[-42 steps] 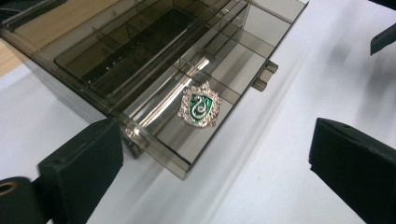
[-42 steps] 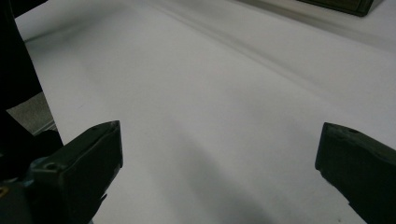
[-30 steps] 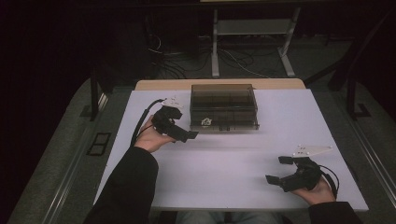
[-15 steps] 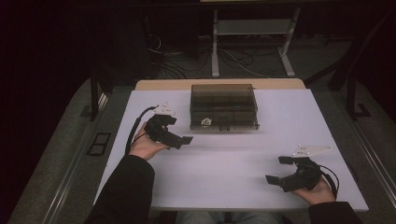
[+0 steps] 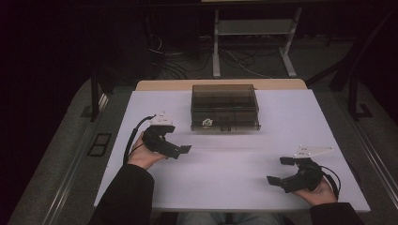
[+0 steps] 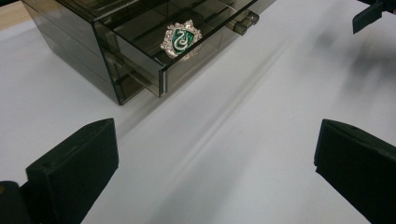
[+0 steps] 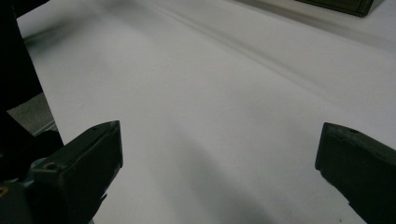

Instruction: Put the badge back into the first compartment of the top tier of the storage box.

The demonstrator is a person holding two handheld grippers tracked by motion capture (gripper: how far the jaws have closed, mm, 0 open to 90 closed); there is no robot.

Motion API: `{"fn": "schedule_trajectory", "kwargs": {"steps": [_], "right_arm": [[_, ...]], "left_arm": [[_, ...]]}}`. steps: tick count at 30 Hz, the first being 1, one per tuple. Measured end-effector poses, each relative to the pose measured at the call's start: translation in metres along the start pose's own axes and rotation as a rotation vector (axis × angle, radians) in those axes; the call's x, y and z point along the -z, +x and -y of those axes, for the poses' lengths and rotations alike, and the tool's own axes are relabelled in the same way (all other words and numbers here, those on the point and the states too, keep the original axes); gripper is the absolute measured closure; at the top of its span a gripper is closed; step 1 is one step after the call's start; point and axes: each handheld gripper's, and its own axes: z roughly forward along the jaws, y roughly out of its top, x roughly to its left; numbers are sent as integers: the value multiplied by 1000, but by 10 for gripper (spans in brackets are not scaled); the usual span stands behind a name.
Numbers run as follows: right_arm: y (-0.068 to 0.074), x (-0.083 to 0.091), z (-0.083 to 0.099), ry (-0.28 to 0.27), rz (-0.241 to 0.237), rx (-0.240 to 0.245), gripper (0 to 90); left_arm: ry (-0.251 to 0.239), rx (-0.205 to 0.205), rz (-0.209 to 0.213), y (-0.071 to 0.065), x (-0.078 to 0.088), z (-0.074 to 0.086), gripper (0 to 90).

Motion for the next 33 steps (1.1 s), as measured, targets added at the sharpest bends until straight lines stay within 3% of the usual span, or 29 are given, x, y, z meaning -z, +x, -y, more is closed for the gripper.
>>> {"fn": "schedule_trajectory", "kwargs": {"steps": [18, 33], "right_arm": [[0, 0, 0, 1, 1, 0, 4], [0, 0, 0, -1, 1, -4, 5]], "left_arm": [[-18, 16, 5, -12, 1, 26, 0], [-56, 63, -2, -21, 3, 53, 0]]}}
